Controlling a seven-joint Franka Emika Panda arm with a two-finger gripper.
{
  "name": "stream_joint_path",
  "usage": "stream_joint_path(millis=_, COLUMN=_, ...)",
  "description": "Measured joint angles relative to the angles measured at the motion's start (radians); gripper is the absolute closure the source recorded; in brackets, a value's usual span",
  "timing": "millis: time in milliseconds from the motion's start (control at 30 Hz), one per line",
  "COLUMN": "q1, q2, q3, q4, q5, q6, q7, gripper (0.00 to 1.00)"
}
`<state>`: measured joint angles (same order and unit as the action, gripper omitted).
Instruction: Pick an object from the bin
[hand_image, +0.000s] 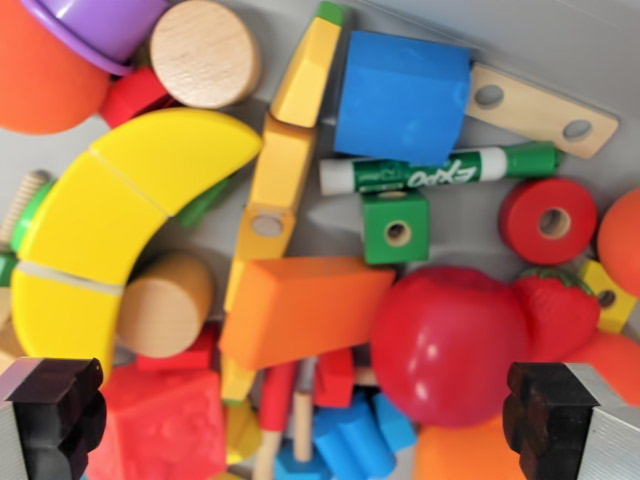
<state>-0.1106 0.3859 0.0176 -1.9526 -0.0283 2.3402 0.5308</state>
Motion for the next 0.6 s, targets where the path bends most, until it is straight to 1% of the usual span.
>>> stream_joint_path(millis=400, q1=-0.032, q2=0.091, q3=0.002, q4=0.029, q5=0.002, q6=0.058, q7=-0.093, gripper=0.0)
stream_joint_path(millis=600, q1=-0.052, q2=0.151, q3=0.005, q4=0.054, q5=0.002, q6=0.089, q7=-0.147, gripper=0.0)
